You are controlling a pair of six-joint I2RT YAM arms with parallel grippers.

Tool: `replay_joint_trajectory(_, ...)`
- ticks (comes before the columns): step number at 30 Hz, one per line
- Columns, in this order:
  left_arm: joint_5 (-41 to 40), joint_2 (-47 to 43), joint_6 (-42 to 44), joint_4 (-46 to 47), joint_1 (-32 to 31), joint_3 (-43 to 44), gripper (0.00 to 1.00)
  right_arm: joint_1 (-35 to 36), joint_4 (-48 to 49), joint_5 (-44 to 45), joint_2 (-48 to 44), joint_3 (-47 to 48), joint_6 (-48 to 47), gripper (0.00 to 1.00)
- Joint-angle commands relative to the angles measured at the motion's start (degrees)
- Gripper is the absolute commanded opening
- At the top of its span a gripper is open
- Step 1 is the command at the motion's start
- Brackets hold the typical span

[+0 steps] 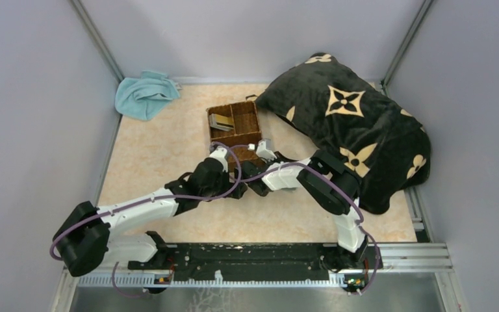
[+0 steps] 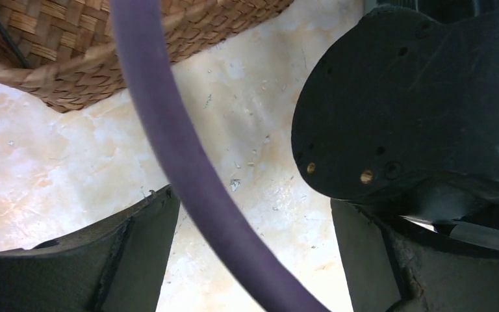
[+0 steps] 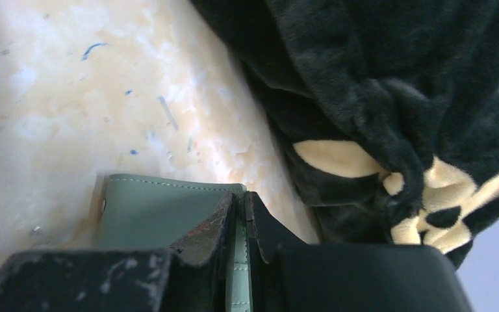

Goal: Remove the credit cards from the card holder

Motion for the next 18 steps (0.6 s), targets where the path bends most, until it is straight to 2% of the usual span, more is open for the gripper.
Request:
replay_joint_trajectory(1,1.45,1.93,0.71,6.04,-0.13,4.85,0.92,3.48,-8.61,12.44,-0.66,3.99,10.75,0.15)
replay_joint_trajectory(2,0.94,2.15,-0.29,7.0,-0.11,4.78,0.92,3.61,-15.04,14.39,-0.03,5.53,15.71,0.25)
replay_joint_trajectory(3,1.15,2.24,-1.04,7.81,0.09,4.87,0.92,3.68,-24.91,15.84,1.28,8.41,24.55,0.34)
replay_joint_trajectory(5,2.41,2.79,-1.74,9.0,0.31,6.21,0.91,3.79,-55.01,18.73,7.42,15.67,58.94,0.49)
replay_joint_trajectory(7,3.01,3.99,-1.91,9.13,0.33,7.93,0.91,3.86,-59.7,21.91,12.29,18.17,60.33,0.69)
replay_joint_trajectory(8,3.25,4.7,-1.66,9.07,0.37,9.01,0.91,3.9,-59.84,22.33,13.56,18.38,60.98,0.71)
replay_joint_trajectory(13,2.49,8.49,1.76,6.32,0.36,13.93,0.91,3.98,-59.87,20.23,11.57,16.97,64.87,0.71)
replay_joint_trajectory(18,3.52,10.08,2.03,7.35,0.34,13.96,0.91,4.24,-59.98,22.14,5.98,14.95,65.29,0.71)
